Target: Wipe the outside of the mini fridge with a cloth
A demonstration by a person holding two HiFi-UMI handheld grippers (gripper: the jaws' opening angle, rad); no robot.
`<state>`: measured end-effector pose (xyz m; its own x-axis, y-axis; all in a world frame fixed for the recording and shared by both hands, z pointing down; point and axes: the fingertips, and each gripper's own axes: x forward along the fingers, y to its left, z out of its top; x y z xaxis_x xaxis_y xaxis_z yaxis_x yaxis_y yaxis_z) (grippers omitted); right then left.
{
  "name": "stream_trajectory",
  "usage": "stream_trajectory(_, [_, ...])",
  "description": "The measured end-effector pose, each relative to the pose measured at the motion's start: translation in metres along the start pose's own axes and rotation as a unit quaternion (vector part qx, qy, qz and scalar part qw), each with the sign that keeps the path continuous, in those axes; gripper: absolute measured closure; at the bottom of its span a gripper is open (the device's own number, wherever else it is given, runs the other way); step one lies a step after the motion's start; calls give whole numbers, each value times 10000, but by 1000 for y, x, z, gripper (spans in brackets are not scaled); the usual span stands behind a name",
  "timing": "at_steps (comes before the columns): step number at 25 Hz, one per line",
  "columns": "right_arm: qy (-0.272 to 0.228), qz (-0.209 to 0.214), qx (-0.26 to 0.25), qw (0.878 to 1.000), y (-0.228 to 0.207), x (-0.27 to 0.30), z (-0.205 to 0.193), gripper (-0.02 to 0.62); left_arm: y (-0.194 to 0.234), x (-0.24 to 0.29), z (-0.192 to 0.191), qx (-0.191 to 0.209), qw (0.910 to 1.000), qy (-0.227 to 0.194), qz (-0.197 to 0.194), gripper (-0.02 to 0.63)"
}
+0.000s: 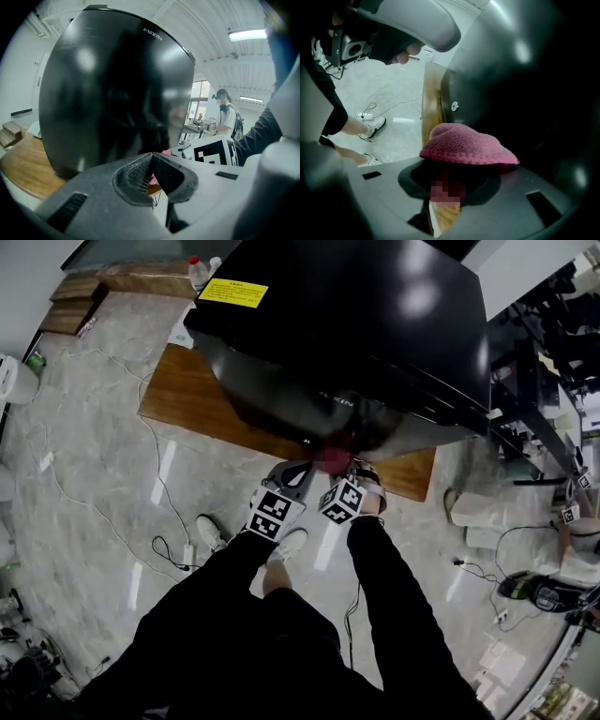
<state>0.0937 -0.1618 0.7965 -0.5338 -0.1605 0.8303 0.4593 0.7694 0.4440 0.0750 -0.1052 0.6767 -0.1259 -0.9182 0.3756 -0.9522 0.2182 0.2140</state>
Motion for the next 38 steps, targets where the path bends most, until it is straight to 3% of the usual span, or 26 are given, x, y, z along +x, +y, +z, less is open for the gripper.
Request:
stream_trajectory(6, [-692, -19, 632, 9956, -4, -49, 47, 466, 19, -35, 26, 13, 9999, -139, 27, 601])
stream_trajectory(11, [-1726, -340, 1269, 9762, -21, -134, 131, 466, 40, -93, 68, 148, 9988, -460, 12, 601])
stream_trajectory(16, [-2917, -472, 2010, 9340, -35, -221, 221, 465, 68, -174, 121, 132, 9969, -776, -70, 601])
stream_trajectory(20, [-3729, -20, 2701, 8877, -29, -270, 297, 465, 96, -248, 157, 273, 9940, -1042, -205, 601])
stream_trajectory(22, [-4031, 115, 2818, 8706, -21, -283, 340, 466, 117, -287, 170, 331, 9922, -1180, -241, 601])
stream_trajectory(26, [-4388, 139, 2791, 8540, -1, -300, 413, 466, 152, -355, 187, 439, 9886, -1426, -207, 601])
stream_trajectory(30, [-4552, 105, 2744, 8470, 8, -306, 475, 466, 188, -399, 194, 513, 9866, -1537, -203, 601])
stream_trajectory(38, [-4710, -218, 3120, 8248, 17, -304, 557, 466, 247, -453, 204, 441, 9829, -1769, -267, 601])
